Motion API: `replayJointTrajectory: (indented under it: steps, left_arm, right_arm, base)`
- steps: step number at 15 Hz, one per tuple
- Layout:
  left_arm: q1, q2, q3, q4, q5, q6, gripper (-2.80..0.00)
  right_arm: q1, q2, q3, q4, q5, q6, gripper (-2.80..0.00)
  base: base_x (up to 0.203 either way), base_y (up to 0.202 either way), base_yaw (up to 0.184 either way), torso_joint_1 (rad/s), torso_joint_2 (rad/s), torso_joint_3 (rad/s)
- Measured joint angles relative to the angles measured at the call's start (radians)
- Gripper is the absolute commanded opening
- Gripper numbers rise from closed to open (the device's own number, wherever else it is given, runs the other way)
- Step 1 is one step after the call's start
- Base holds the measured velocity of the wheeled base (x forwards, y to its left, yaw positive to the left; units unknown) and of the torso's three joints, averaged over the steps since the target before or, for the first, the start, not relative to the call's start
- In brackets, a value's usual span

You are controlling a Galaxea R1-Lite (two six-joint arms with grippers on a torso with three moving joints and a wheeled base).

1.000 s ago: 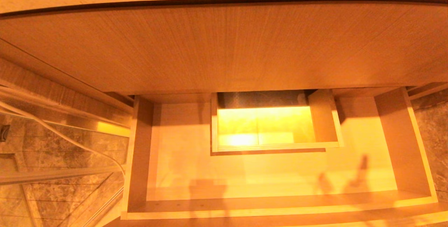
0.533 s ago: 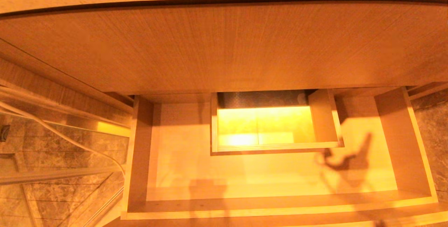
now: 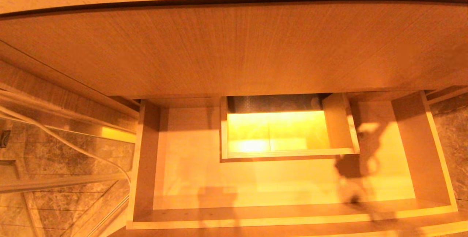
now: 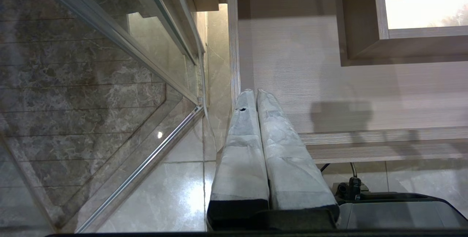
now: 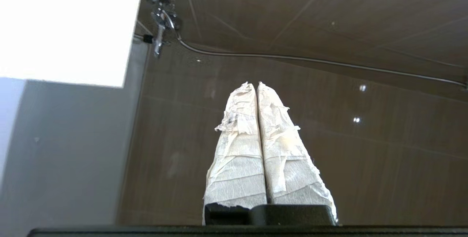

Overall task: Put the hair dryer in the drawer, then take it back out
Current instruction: Pick up the hairdryer

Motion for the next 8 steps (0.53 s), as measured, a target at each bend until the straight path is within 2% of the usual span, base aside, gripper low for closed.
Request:
replayJointTrajectory:
  steps: [3,6,8]
  left_arm:
    - [0.0,0.0,0.0,0.0,0.0,0.0,-2.8]
    - [0.0,0.0,0.0,0.0,0.0,0.0,-2.8]
    - [0.0,0.0,0.0,0.0,0.001,0.0,-2.8]
  right_arm:
    - [-0.008,0.102,-0.086,0.005,-0.001,0.065,-2.8]
    - [-0.042,0.212,-0.233,0.024,0.01,0.08,-2.8]
    - [-0.082,0.259,-0.279,0.038,0.02,0.099,-2.8]
  base:
    - [0.0,0.0,0.0,0.0,0.0,0.0]
    - [0.0,0.0,0.0,0.0,0.0,0.0]
    - [0.0,0.0,0.0,0.0,0.0,0.0]
